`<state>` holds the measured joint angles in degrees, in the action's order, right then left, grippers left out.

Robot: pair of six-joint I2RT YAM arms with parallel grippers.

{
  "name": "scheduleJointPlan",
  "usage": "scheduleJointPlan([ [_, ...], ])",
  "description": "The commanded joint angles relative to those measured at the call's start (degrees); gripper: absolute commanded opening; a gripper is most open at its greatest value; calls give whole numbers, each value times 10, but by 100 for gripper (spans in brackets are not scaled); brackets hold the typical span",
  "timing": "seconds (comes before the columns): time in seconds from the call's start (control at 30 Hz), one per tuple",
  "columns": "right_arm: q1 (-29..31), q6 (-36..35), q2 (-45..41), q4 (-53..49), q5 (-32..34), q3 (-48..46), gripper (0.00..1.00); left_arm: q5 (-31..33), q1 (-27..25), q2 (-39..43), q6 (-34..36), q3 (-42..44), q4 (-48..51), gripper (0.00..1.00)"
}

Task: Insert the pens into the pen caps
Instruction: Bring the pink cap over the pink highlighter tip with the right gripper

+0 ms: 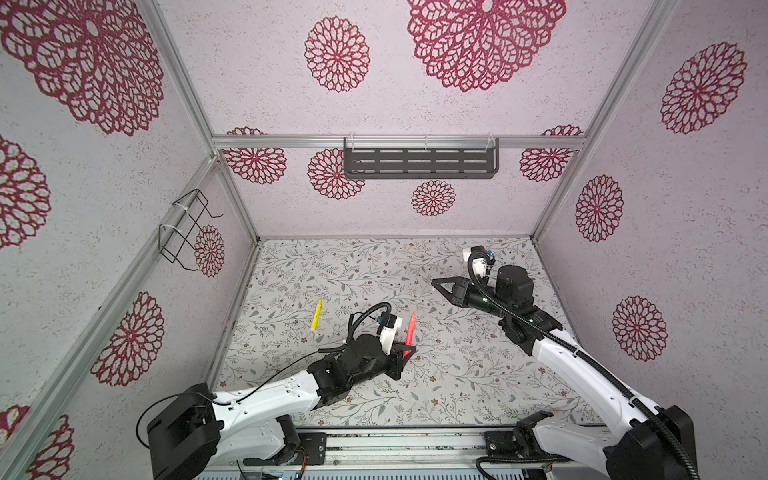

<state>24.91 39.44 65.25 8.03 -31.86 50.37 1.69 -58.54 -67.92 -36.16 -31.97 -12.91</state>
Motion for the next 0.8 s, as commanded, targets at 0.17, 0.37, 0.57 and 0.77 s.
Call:
scheduleJointPlan([
  [0.17,21,-27,-19,47,-26,6,0,-11,-7,-12,13,-25,-18,0],
  [0.37,37,-33,-17,53,-25,5,0,-11,-7,-9,20,-35,-9,0],
  [0.57,54,-41,-18,56,-26,5,0,-9,-8,-6,25,-41,-1,0],
  [0.77,71,-43,-29,72,-27,-13,0,-10,-7,2,24,-40,-2,0],
])
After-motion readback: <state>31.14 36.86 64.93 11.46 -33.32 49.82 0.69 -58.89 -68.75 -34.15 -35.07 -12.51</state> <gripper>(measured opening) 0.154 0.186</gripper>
